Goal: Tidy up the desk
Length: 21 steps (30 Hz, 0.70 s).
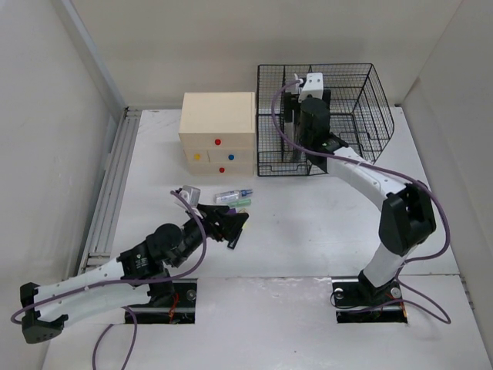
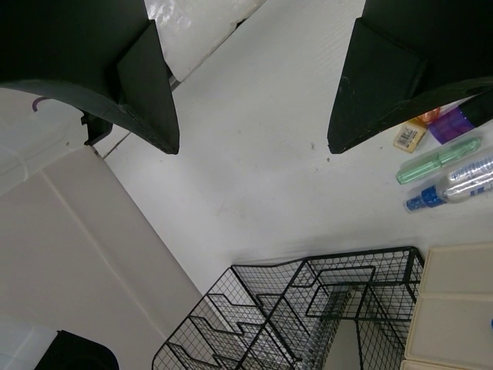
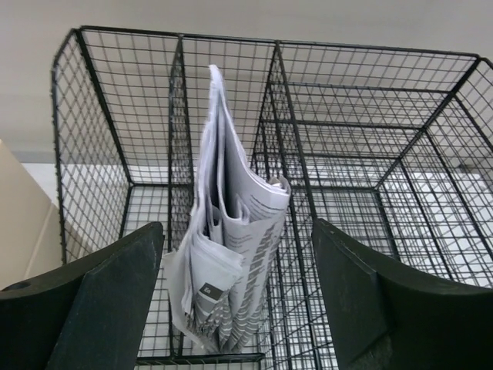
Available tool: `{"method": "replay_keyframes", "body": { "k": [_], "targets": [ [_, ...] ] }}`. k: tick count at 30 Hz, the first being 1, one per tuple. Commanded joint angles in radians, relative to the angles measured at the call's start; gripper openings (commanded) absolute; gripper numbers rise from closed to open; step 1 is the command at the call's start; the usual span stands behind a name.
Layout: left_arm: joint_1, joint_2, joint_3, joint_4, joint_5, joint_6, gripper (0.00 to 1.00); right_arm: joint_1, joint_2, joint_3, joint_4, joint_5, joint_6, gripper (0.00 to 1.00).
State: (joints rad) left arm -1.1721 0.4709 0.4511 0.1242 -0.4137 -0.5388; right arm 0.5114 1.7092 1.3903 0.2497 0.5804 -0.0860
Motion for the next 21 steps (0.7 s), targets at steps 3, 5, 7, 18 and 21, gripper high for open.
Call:
{"method": "replay_keyframes", "body": {
  "k": [3,5,7,18,21],
  "targets": [
    [-0.006,-0.021,0.001,-0.011,0.009,0.005,0.75,-0.022,-0.046,0.012,-0.029,0.048,-0.006,0.81],
    [-0.006,-0.021,0.014,-0.02,0.0,0.014,0.75,-0.031,-0.057,0.012,-0.029,0.049,-0.006,0.81],
    [-0.006,-0.031,0.024,-0.047,-0.036,0.014,0.75,-0.031,-0.085,0.012,-0.029,0.032,-0.015,0.81],
    [0.005,0.06,0.181,-0.109,-0.465,-0.017,0.72,-0.025,-0.371,0.01,-0.177,-0.52,-0.175,1.0],
    [0.034,0.13,0.192,-0.061,-0.511,-0.016,0.52,-0.044,-0.39,0.025,-0.326,-0.88,-0.166,0.95]
  ]
}}
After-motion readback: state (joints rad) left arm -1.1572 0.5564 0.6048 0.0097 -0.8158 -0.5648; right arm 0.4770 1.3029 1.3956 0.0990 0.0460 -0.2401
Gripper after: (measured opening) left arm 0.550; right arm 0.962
